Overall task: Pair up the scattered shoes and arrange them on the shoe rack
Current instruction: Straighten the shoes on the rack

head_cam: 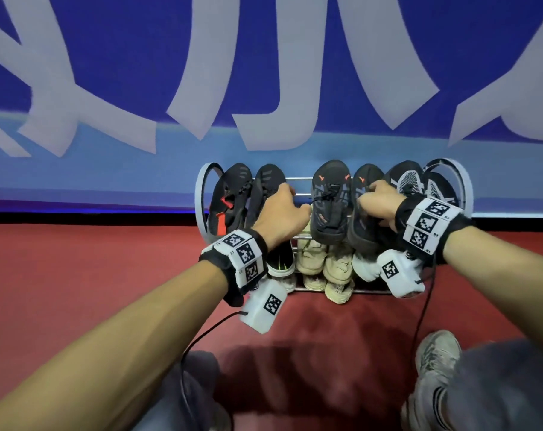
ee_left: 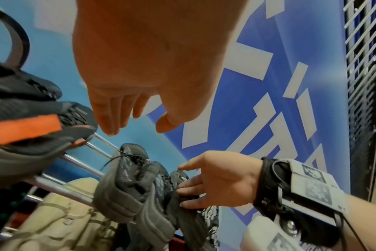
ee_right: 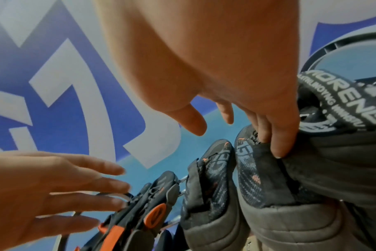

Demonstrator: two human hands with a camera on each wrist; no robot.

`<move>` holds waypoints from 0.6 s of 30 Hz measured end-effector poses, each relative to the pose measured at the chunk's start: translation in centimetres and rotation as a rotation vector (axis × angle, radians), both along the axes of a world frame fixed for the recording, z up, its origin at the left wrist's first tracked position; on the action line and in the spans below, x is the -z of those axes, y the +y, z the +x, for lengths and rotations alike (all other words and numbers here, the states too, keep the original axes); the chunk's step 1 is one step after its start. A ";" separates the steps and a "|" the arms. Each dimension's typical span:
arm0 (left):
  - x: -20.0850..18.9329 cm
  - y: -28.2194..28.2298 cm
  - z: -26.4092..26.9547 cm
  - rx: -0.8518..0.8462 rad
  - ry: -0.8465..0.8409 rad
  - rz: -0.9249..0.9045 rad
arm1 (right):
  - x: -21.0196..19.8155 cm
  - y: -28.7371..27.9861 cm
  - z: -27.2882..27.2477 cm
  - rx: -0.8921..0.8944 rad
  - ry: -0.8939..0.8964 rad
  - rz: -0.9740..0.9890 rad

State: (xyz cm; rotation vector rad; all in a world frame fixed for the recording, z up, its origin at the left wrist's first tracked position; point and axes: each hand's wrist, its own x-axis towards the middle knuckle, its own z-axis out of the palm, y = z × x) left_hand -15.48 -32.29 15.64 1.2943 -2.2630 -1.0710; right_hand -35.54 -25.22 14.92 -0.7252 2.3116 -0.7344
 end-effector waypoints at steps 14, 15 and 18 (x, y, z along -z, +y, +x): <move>5.4 -0.3 -7.3 -0.118 0.016 0.425 | 1.0 1.7 -0.1 -0.248 0.233 0.182; 5.9 -0.3 -7.4 -0.137 0.040 0.465 | 1.0 1.8 -0.1 -0.247 0.249 0.182; 8.1 -0.5 -8.1 -0.181 0.086 0.523 | 0.8 1.8 -0.1 -0.289 0.289 0.223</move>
